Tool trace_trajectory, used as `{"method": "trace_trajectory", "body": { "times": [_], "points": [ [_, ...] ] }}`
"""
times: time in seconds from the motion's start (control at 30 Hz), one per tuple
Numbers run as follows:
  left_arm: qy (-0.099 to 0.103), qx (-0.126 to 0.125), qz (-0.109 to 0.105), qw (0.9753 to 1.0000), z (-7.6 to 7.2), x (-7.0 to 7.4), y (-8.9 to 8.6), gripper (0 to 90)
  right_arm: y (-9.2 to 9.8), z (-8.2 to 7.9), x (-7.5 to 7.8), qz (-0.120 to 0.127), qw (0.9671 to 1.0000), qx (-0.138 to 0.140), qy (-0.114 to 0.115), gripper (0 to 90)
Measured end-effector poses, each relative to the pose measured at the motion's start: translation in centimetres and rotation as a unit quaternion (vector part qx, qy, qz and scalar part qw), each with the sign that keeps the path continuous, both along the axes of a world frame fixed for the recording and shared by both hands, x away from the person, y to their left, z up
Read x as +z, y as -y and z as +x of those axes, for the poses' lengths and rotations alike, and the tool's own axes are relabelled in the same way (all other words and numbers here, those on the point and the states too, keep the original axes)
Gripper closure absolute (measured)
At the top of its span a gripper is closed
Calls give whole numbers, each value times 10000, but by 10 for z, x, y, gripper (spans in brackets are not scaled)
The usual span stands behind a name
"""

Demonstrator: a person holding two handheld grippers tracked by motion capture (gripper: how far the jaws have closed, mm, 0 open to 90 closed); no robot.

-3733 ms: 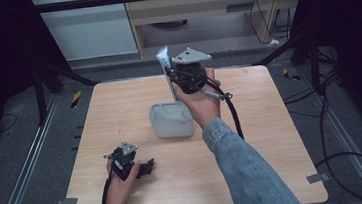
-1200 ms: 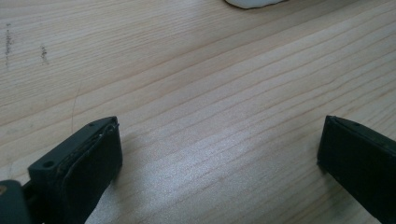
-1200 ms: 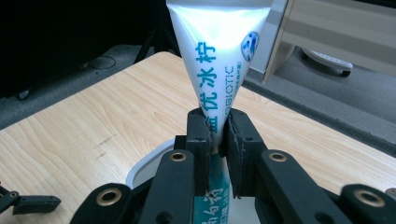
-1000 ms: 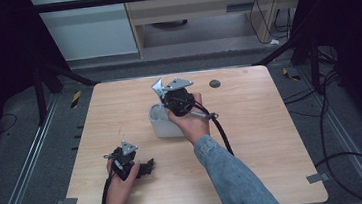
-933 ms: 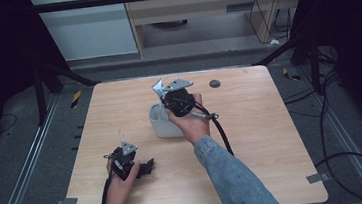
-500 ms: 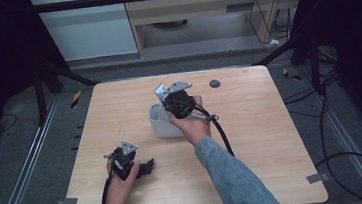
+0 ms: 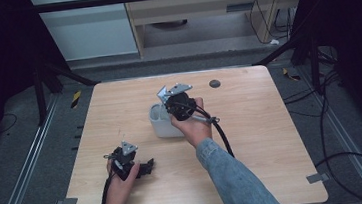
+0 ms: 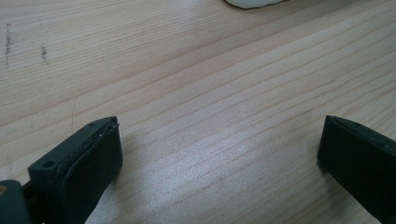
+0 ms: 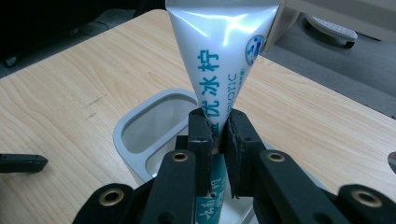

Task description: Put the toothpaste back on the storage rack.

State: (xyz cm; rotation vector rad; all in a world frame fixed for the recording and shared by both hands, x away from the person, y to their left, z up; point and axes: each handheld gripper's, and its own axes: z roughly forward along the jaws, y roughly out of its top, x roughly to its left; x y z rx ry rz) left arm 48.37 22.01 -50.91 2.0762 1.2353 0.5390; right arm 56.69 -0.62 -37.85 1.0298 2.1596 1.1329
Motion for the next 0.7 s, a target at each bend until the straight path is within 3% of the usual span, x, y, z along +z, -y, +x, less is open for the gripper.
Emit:
{"method": "trace_trajectory", "body": {
  "times": [0.7],
  "points": [
    [2,-5,6,10000,0,0,0,0,-3,2,-1,-123,9999,18,-120,820]
  ]
}}
